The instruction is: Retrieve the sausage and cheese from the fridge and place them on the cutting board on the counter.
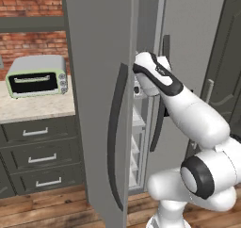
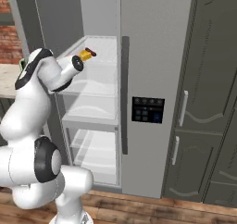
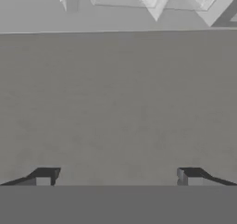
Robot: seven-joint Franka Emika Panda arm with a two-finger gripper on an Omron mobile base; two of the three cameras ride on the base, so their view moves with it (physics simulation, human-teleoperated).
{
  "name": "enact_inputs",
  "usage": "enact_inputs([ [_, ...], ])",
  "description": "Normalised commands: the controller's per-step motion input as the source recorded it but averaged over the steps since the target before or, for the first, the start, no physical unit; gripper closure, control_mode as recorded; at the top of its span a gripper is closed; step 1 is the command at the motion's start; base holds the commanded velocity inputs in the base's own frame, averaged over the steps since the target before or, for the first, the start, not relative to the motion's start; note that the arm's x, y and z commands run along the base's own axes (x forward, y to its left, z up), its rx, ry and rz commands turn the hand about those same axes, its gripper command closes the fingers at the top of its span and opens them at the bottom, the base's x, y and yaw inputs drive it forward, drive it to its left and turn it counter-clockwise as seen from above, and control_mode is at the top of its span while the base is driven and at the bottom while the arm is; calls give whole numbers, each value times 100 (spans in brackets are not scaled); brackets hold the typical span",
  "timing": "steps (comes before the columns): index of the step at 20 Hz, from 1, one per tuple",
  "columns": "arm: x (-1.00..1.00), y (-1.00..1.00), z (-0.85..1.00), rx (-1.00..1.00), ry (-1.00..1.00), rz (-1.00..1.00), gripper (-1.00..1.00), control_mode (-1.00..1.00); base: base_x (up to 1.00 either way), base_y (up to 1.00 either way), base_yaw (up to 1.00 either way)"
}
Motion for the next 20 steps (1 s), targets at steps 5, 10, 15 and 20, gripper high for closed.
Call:
enact_inputs([
  [5,-5,97,1,0,5,17,-100,-100,0,0,0],
  [10,0,76,0,0,3,16,-100,-100,0,0,0],
  [15,0,13,0,-1,0,9,-100,-100,0,0,0],
  [20,0,-81,23,-4,2,0,-100,-100,0,0,0],
])
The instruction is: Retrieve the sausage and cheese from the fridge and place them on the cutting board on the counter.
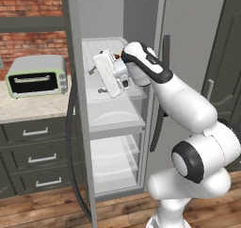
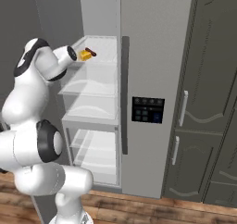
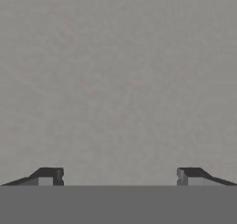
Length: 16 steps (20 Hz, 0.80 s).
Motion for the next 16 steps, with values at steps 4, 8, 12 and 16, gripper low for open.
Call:
enact_inputs([
  [4,-13,-100,24,-15,0,1,-100,-100,0,0,0],
  [8,-66,-92,13,-33,-19,14,-100,-100,0,0,0],
  [12,-50,-66,-18,-54,-33,28,-100,-100,0,0,0],
  [16,-32,-78,-25,-54,-35,31,-100,-100,0,0,0],
])
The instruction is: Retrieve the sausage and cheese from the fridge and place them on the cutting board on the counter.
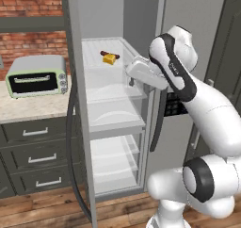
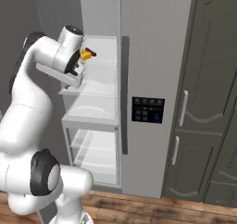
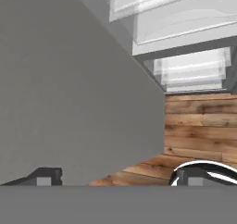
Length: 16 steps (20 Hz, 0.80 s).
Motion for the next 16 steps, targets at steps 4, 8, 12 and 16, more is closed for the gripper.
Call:
enact_inputs([
  [4,-65,-62,-14,-52,-39,29,-100,-100,0,0,0],
  [8,-100,-44,-19,-38,-30,17,-100,-100,0,0,0],
  [12,-58,-34,-31,-21,-16,5,-100,-100,0,0,0],
  [16,-91,-18,-16,-7,-11,0,-100,-100,0,0,0],
])
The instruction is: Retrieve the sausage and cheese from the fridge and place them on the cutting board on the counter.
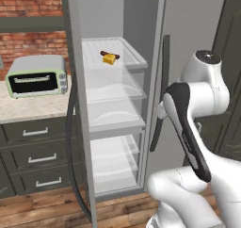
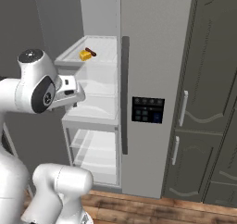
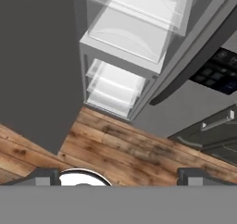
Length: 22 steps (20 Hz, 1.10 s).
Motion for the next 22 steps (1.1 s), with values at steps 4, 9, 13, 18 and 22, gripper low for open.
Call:
enact_inputs([
  [4,-66,4,-5,-1,-8,-2,-100,-100,0,0,0],
  [9,0,10,-3,0,0,-3,-100,-100,0,0,0],
  [13,0,0,0,0,0,0,-100,-100,0,0,0],
  [18,0,0,0,0,0,0,-100,-100,0,0,0],
  [22,0,0,0,0,0,0,-100,-100,0,0,0],
])
